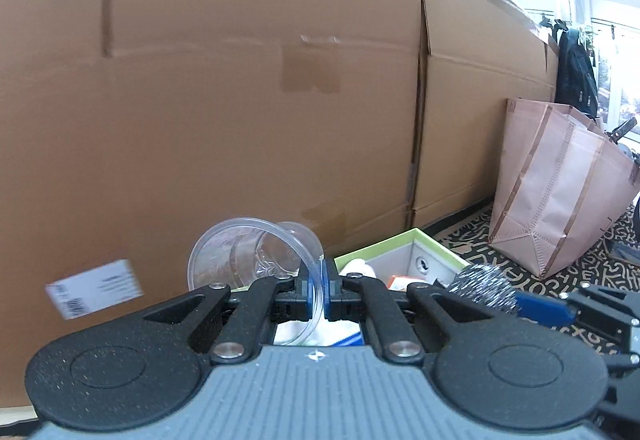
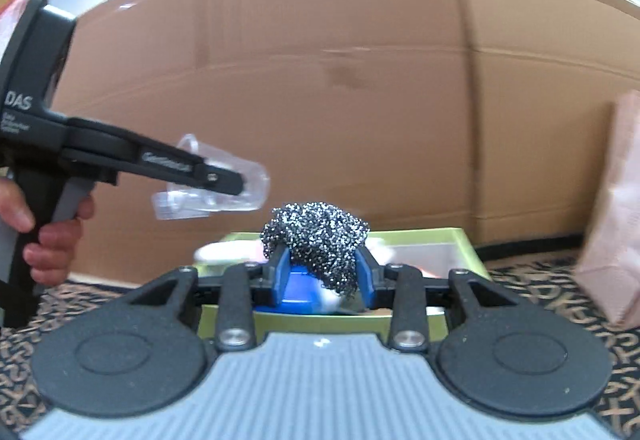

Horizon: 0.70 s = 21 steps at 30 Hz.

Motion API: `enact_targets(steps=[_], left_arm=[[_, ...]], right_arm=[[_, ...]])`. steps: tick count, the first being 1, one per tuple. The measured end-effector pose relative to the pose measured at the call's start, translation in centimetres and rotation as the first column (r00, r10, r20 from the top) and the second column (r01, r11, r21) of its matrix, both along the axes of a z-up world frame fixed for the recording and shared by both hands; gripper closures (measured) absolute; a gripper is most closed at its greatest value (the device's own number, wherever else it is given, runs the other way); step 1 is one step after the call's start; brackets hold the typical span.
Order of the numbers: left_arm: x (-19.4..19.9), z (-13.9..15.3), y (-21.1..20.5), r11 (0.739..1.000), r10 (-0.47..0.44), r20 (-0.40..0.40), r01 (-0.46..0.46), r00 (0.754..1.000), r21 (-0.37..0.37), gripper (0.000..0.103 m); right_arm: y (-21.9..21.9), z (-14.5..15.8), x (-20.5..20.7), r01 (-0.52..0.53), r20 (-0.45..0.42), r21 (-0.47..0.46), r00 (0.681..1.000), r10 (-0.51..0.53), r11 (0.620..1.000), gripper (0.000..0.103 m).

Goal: Organize objects
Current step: 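Carry the cup and steel wool into the shoebox and open both tools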

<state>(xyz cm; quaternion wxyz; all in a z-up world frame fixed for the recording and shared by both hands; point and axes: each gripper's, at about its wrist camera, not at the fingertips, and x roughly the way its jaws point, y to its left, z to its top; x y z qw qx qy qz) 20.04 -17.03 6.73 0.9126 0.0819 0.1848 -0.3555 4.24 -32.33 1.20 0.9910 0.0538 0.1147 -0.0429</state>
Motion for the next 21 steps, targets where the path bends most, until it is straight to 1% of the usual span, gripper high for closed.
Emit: enact_targets(steps=[4,6,10,14,15,16,17,18,19,20,21], left_arm=[[2.7,-1.5,-1.3,1.000,-0.019,-0.099,0.017,0.995,-0.025,0.098],[3.6,-2.3,-1.5,0.999,-0.024,-0.127,0.020,0.992,-0.029,0.098],[4.3,-3.4,-1.9,0.999,-0.028,-0.131,0.025,0.991,-0.022,0.098],[4.3,-4.0,-2.4,0.999,-0.038,-0.113,0.037,0.993,-0.010,0.098],[4.3,-4.1,-2.4,0.999,-0.039,-0.109,0.039,0.993,-0.006,0.097],[4.2,-4.3,-2.4,0.999,-0.036,-0.106,0.036,0.994,-0.003,0.093],[4.2,-4.4,-2.3,0.999,-0.035,-0.104,0.035,0.994,-0.003,0.084],[4.1,-4.4,-2.1,0.999,-0.033,-0.106,0.033,0.994,-0.006,0.076],[4.0,-4.4,-1.8,1.000,-0.027,-0.110,0.026,0.994,-0.014,0.054],[3.8,-4.4,-1.5,0.999,-0.018,-0.109,0.015,0.994,-0.028,0.030],[3.4,-4.3,-1.1,0.999,-0.007,-0.094,0.002,0.996,-0.049,0.023]], right_arm=[[-2.5,-0.6,1.2,0.059,-0.025,-0.002,0.998,-0.059,0.998,0.068],[-3.5,-0.9,1.5,0.067,-0.036,-0.003,0.997,-0.067,0.998,0.068],[-3.9,-1.4,2.5,0.055,-0.051,-0.011,0.997,-0.056,0.998,0.068],[-4.0,-1.8,4.0,0.032,-0.070,-0.013,0.997,-0.033,0.999,0.068],[-3.6,-1.9,4.2,0.022,-0.074,-0.018,0.997,-0.023,1.000,0.066],[-3.3,-2.0,4.3,0.010,-0.077,-0.027,0.997,-0.012,1.000,0.066],[-3.0,-2.1,4.6,-0.002,-0.081,-0.037,0.997,-0.001,0.999,0.064],[-2.8,-2.2,4.7,-0.016,-0.085,-0.050,0.996,0.011,0.999,0.058],[-2.6,-2.4,4.9,-0.025,-0.091,-0.064,0.996,0.019,0.998,0.054],[-2.5,-2.6,4.9,-0.031,-0.096,-0.074,0.995,0.024,0.997,0.053],[-2.3,-2.8,4.9,-0.031,-0.097,-0.082,0.995,0.023,0.996,0.048]])
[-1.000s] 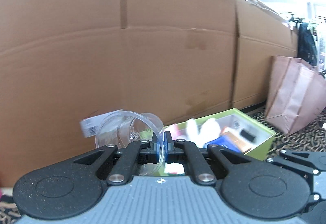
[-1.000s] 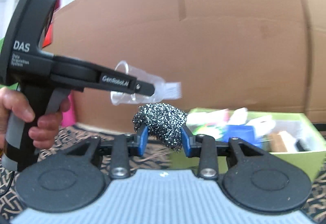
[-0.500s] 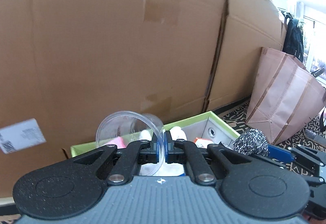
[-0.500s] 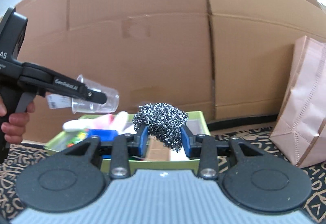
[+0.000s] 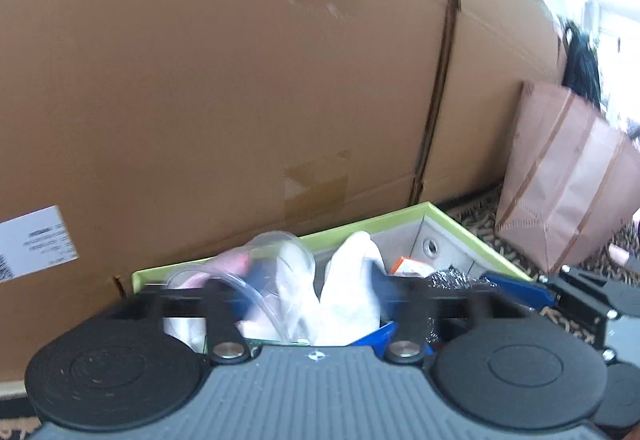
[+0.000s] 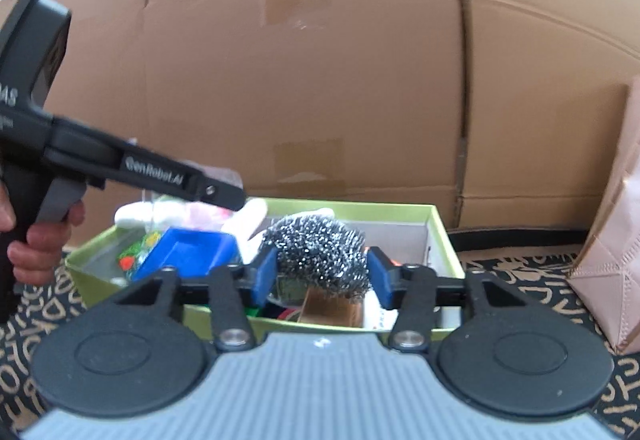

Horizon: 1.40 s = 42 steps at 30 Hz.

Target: Organize objects

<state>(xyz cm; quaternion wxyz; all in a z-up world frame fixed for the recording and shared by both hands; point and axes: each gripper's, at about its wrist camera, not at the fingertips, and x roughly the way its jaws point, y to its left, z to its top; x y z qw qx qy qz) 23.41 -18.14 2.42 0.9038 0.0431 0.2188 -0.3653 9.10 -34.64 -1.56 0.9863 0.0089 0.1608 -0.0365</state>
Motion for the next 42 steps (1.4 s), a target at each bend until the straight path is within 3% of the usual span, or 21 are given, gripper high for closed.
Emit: enact_targets(steps=[2,4,6,10,16,20,25,30,34,42], left_arm=[[-0.9,0.3,0.8,0.999,0.018,0.041,-0.017,0.999,-0.030,0.012],[-1.6,0.6,1.2,0.999,0.012,0.047,-0.011,0.999,-0.032,0.006],[-2.1,0.8,1.6,1.000,0.010,0.042,-0.009,0.999,-0.029,0.005],[-3.4,1.1,2.5,0.999,0.029,0.048,-0.028,0.998,-0.040,0.005],[-6.3,1.6,3.9,0.995,0.082,0.078,-0.077,0.994,-0.070,0.005],[-9.6,2.5,4.8,0.984,0.167,0.089,-0.159,0.982,-0.081,0.001],[-14.2,2.4,5.4,0.950,0.311,0.073,-0.309,0.948,-0.045,0.000],[-17.8,0.5,5.0,0.918,0.391,0.061,-0.394,0.918,0.052,0.000],[-18.9,-0.8,4.9,0.902,0.422,0.024,-0.422,0.906,0.089,0.000],[-19.6,-1.6,4.4,0.890,0.434,0.029,-0.433,0.901,0.139,0.000]], right_arm=[[0.1,-0.1,-0.2,0.001,-0.003,-0.007,1.000,-0.001,1.000,0.042],[0.2,-0.1,-0.5,0.011,0.003,-0.011,1.000,-0.011,1.000,0.028],[0.3,0.0,-0.9,0.030,0.015,-0.018,0.999,-0.030,0.999,0.010],[0.5,0.1,-1.9,0.040,0.026,-0.025,0.999,-0.040,0.999,0.000],[1.3,0.4,-3.5,0.043,0.002,-0.036,0.999,-0.043,0.998,0.000],[2.1,1.5,-5.3,0.045,-0.010,-0.022,0.999,-0.045,0.999,0.000],[3.1,2.9,-8.0,0.054,-0.060,-0.016,0.997,-0.055,0.998,0.000],[3.6,3.3,-10.6,0.072,-0.119,-0.022,0.990,-0.075,0.997,0.000],[3.8,2.8,-12.5,0.090,-0.149,-0.013,0.985,-0.091,0.996,0.000],[4.2,2.1,-13.9,0.129,-0.185,-0.021,0.974,-0.130,0.991,0.000]])
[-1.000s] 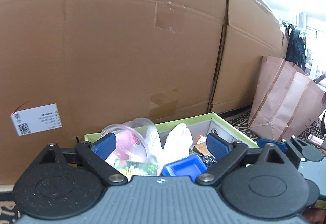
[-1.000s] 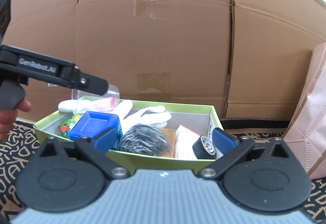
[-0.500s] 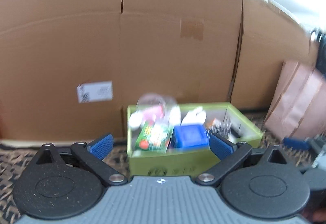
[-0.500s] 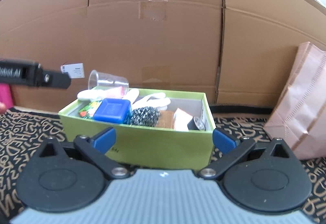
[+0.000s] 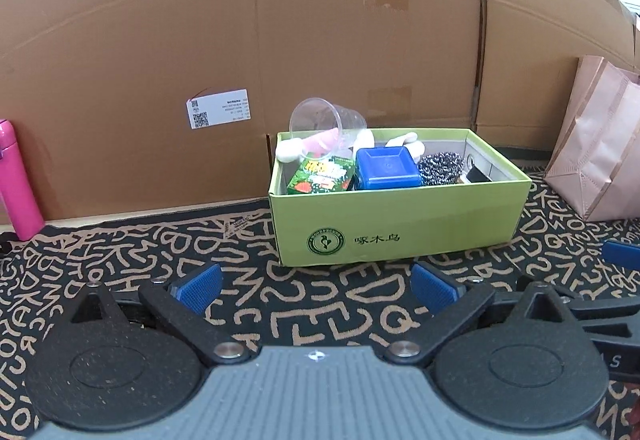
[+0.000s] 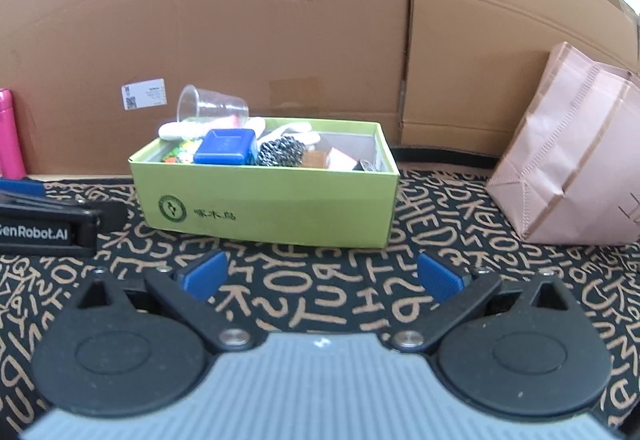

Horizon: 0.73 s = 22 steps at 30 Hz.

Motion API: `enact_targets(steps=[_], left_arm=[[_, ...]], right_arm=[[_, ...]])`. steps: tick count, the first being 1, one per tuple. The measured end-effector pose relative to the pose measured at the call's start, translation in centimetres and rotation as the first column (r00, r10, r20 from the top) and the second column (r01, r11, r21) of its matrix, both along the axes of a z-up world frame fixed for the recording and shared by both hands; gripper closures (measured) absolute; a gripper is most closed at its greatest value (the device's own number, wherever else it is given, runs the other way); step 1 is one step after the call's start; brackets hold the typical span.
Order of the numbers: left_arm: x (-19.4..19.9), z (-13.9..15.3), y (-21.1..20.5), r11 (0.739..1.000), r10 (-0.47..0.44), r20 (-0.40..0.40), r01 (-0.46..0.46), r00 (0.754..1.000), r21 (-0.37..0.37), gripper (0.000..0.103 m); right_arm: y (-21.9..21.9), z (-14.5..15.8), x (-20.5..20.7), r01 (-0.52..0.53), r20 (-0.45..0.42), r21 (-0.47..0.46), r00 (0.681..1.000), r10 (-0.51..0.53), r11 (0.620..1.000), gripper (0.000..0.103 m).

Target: Organize objects

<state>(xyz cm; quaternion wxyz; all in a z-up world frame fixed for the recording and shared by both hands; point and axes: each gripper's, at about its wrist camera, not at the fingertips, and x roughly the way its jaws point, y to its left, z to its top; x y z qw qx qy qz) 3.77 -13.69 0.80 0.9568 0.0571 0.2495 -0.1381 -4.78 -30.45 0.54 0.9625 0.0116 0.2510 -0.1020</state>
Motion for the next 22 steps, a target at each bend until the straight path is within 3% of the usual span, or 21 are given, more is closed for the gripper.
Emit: enact_targets(steps=[22], left_arm=[[0.1,-1.4,0.1,1.000,-0.025,-0.053,0.024,0.998,-0.019,0.000]], right_arm=[[0.5,-1.1,1.3,0.025,-0.057,-0.042,0.998,-0.028,0.999,0.000]])
